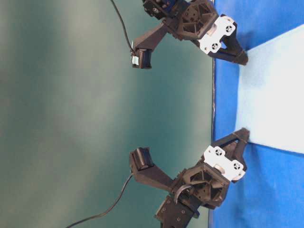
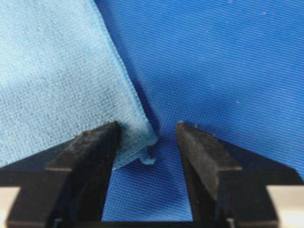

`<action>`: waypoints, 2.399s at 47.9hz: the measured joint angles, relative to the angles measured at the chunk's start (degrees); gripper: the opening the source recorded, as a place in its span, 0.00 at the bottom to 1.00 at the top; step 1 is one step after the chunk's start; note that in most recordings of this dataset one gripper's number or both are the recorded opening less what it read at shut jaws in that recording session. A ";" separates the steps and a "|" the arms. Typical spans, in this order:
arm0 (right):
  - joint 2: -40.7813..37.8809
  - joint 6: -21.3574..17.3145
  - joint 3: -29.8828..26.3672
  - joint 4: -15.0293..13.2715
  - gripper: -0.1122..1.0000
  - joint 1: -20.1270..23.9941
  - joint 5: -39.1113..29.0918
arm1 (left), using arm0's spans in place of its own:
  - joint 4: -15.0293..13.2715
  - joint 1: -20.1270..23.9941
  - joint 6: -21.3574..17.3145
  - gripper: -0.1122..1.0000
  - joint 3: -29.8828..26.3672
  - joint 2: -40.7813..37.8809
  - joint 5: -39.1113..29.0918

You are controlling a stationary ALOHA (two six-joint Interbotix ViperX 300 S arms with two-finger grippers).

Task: Fold the light blue towel.
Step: 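Move both grippers to the far end corners of the strip and grasp, then fold the far end of the strip toward the near end with both grippers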

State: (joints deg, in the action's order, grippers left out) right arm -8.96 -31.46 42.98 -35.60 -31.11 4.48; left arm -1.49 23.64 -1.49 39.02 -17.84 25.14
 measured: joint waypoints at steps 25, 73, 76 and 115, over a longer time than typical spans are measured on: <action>-0.09 -0.44 1.49 -0.53 0.13 0.00 5.27 | 0.09 0.00 -5.80 0.13 -0.44 -0.26 -2.81; 11.16 -3.08 1.76 0.79 0.13 5.89 -6.42 | 0.09 -3.96 -8.70 0.13 -0.53 9.76 -10.81; 12.57 -3.87 2.11 0.97 0.13 8.44 -8.79 | 0.09 -5.89 -8.17 0.13 0.26 11.07 -11.69; 16.96 -20.57 4.13 1.41 0.13 34.89 -20.48 | 0.09 -29.27 0.35 0.13 4.66 16.00 -16.61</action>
State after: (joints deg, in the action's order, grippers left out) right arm 8.00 -52.03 47.11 -34.19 3.78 -16.00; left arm -1.41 -5.63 -1.14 43.68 -1.85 8.53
